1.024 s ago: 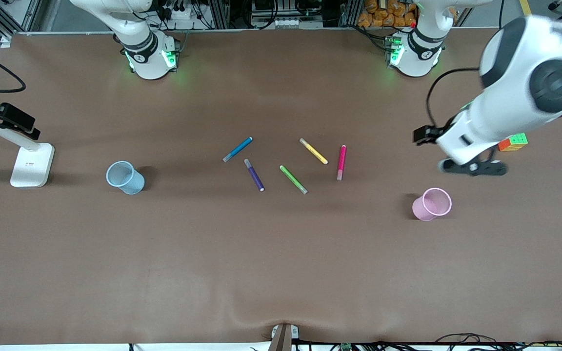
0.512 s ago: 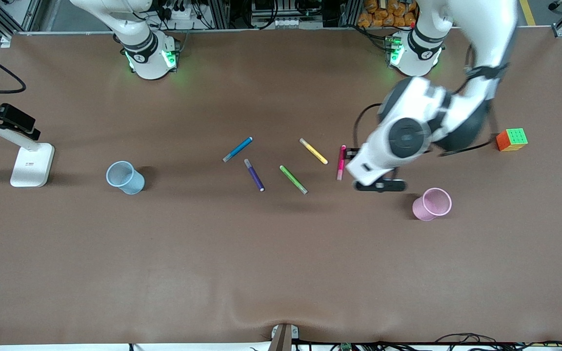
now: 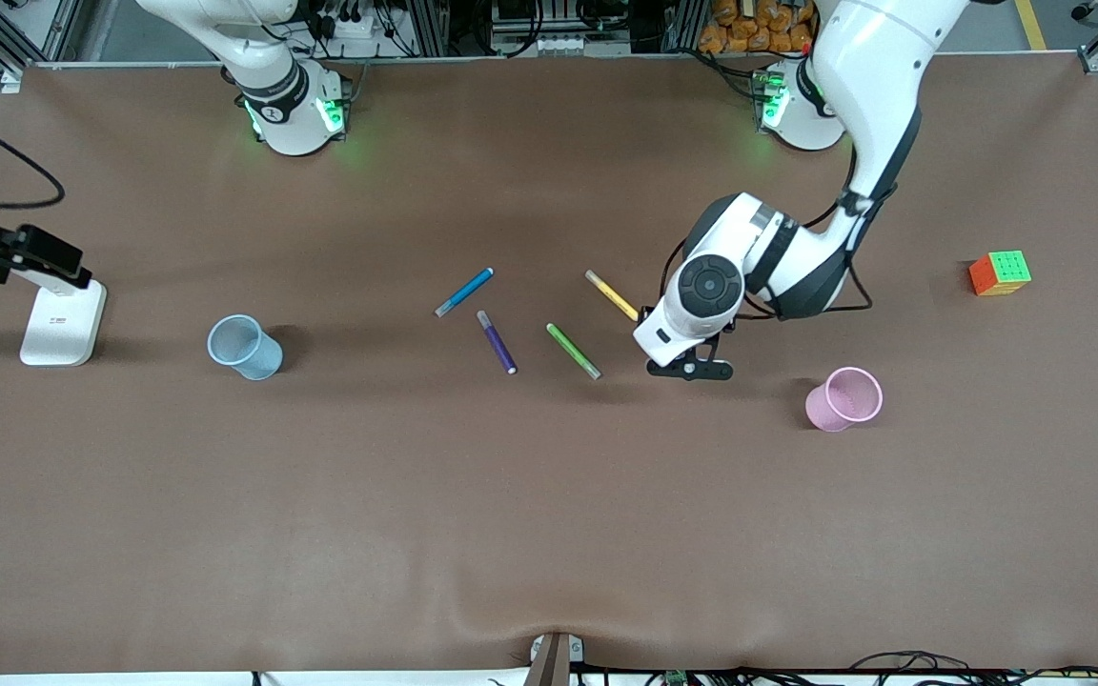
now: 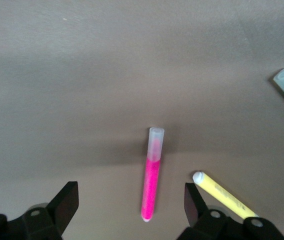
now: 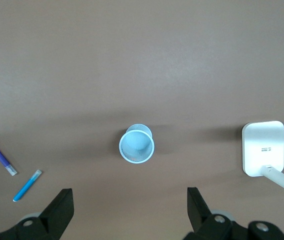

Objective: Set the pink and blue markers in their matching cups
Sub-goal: 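Reach the left gripper down to the pink marker, then close the left gripper on pink while the right gripper reaches the blue marker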

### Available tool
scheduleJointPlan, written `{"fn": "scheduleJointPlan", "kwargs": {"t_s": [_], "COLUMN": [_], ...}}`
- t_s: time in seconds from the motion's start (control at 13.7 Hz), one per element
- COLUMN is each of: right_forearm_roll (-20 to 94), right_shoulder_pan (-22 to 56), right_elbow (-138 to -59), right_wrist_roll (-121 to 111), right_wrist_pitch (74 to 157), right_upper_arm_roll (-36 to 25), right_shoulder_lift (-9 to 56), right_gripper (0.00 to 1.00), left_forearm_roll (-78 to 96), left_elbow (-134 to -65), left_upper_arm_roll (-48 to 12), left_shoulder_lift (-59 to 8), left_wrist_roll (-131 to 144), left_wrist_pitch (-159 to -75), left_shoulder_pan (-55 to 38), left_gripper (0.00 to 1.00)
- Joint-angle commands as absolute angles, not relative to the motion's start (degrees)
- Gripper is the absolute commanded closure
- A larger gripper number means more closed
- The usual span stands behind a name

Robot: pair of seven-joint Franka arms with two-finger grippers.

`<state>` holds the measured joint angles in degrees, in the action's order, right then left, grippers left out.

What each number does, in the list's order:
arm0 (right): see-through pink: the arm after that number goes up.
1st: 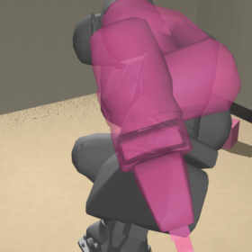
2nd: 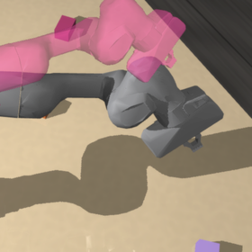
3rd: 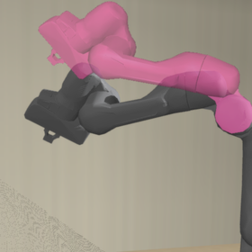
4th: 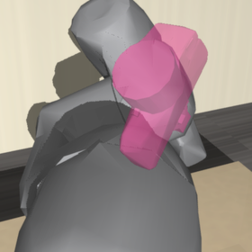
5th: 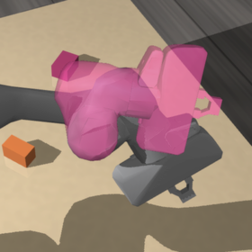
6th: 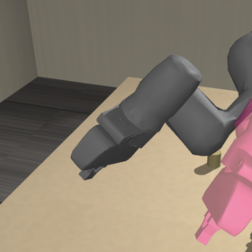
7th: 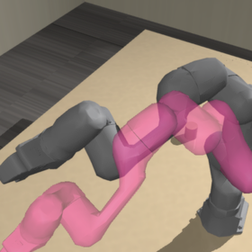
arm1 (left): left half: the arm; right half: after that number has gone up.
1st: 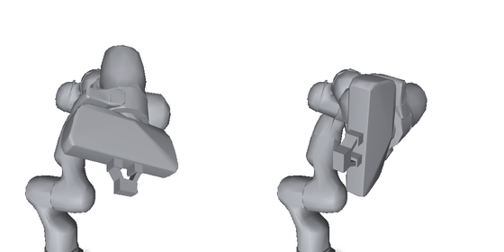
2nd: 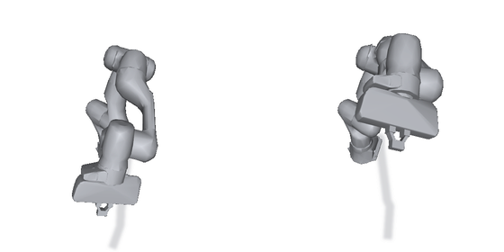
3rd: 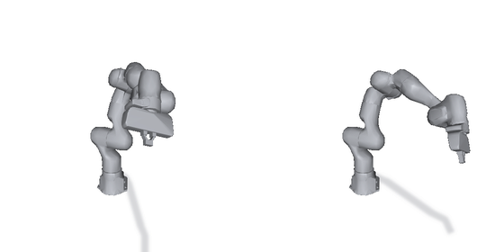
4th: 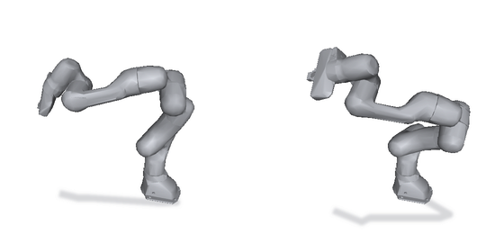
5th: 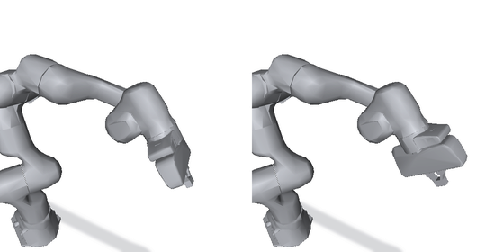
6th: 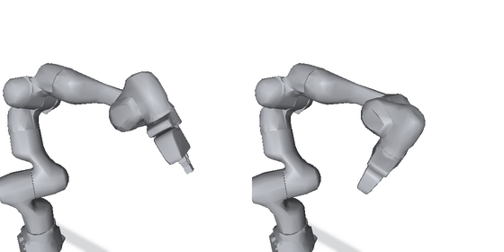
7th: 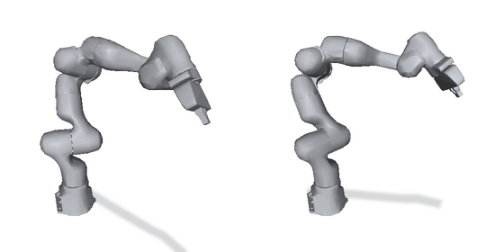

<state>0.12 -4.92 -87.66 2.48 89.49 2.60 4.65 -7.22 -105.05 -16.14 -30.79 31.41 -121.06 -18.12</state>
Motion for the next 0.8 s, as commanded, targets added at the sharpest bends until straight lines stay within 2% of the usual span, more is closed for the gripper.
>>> {"fn": "scheduleJointPlan", "kwargs": {"t_s": [0.0,0.15,0.37,0.51,0.73], "right_forearm_roll": [-1.1,-0.8,-1.1,-0.5,-0.1], "right_shoulder_pan": [-5.6,-5.5,-5.1,-5.4,-1.9], "right_elbow": [-86.0,-86.1,-86.0,-86.4,-86.7], "right_wrist_roll": [2.2,2.3,2.1,2.9,14.3], "right_wrist_pitch": [89.5,89.3,89.0,88.6,86.0], "right_upper_arm_roll": [3.4,3.5,3.6,3.7,3.9], "right_shoulder_lift": [6.7,7.2,13.2,13.4,13.4], "right_gripper": [0.0,0.0,0.0,0.0,0.0], "left_forearm_roll": [-8.6,-8.6,-8.6,-8.6,-8.7], "left_elbow": [-106.9,-108.5,-109.3,-109.3,-109.2], "left_upper_arm_roll": [-16.1,-16.0,-16.0,-16.0,-16.0], "left_shoulder_lift": [-32.3,-32.8,-33.3,-33.9,-34.5], "left_wrist_roll": [32.4,32.5,32.6,32.7,32.6], "left_wrist_pitch": [-126.5,-129.2,-129.2,-129.4,-130.4], "left_shoulder_pan": [-19.1,-19.0,-19.0,-19.2,-19.2], "left_gripper": [0.18,0.28,0.43,0.54,0.61]}}
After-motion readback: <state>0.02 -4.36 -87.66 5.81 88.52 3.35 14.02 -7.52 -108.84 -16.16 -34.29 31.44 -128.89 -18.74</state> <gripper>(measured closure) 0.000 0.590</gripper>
